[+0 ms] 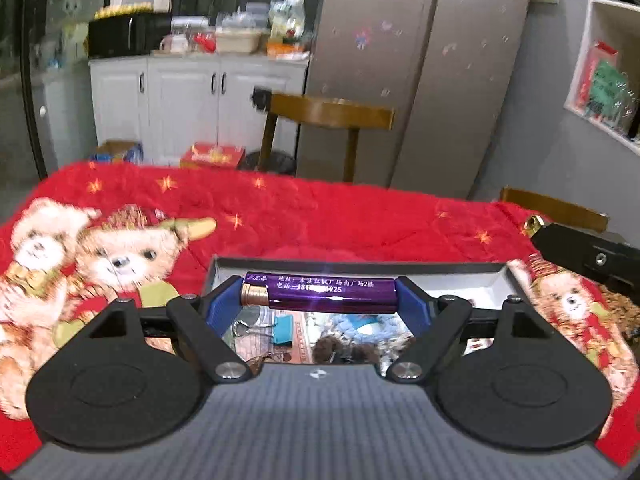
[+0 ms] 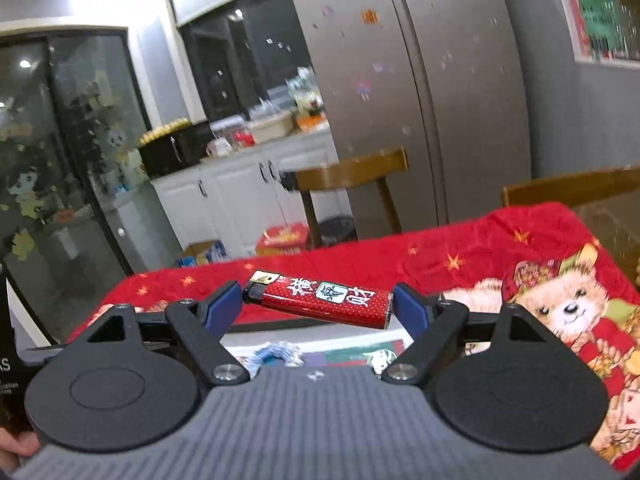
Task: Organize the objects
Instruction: 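Carry the purple lighter in left tool while right tool carries the red lighter over the box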
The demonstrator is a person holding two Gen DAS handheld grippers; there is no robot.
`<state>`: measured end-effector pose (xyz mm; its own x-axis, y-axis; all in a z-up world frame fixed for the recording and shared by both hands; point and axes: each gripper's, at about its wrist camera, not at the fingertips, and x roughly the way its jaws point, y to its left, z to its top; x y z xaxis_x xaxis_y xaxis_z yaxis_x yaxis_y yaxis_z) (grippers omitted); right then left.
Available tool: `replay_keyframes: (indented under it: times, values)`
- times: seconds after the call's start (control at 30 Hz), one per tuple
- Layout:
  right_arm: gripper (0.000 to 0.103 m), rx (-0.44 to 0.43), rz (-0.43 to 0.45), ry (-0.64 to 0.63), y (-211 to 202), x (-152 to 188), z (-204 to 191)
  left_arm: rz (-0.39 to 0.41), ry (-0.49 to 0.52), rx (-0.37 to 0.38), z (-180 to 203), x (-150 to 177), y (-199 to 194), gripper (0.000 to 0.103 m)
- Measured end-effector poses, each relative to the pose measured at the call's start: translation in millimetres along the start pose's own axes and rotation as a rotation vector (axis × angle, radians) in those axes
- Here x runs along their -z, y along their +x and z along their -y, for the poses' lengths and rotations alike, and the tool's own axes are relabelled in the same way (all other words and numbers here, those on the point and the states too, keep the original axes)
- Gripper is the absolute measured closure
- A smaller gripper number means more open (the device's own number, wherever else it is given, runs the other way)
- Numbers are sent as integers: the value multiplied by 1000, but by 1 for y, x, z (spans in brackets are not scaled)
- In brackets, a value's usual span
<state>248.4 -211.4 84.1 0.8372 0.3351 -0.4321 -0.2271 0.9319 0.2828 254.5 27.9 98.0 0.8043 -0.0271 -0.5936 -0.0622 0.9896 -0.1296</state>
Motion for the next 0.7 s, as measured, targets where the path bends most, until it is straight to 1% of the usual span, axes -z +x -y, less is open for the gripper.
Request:
replay_keyframes:
  times: [0.03,0.07,0.1,0.17,0.27,0.33,0.4,0.5,0.6,0.7]
  values:
    - [21,-1,-10,7,5,4,3,-13,3,-12,-1,1,6,19]
    - [21,4,-35,5,14,8,6,-10,7,-12,-1,3,10,19]
    - [21,12,-65,-11,21,12,7,-6,20,-7,-1,4,14,19]
    - [21,28,-97,-24,34,19,12,-3,42,-4,2,4,21,19]
    - [21,32,-166,-6,54,28,20,-6,88,9,8,9,29,19]
    - [21,44,-199,-3,61,37,24,-23,115,-8,13,15,38,19]
    - [21,56,-222,-9,66,42,25,-42,126,-33,14,20,46,19]
    - [21,54,-238,-15,69,47,25,-71,115,-22,11,23,54,19]
    - [21,59,-256,-21,75,47,25,-91,105,-24,9,24,59,19]
    - [21,43,-276,-4,78,47,27,-127,93,-32,6,25,66,19]
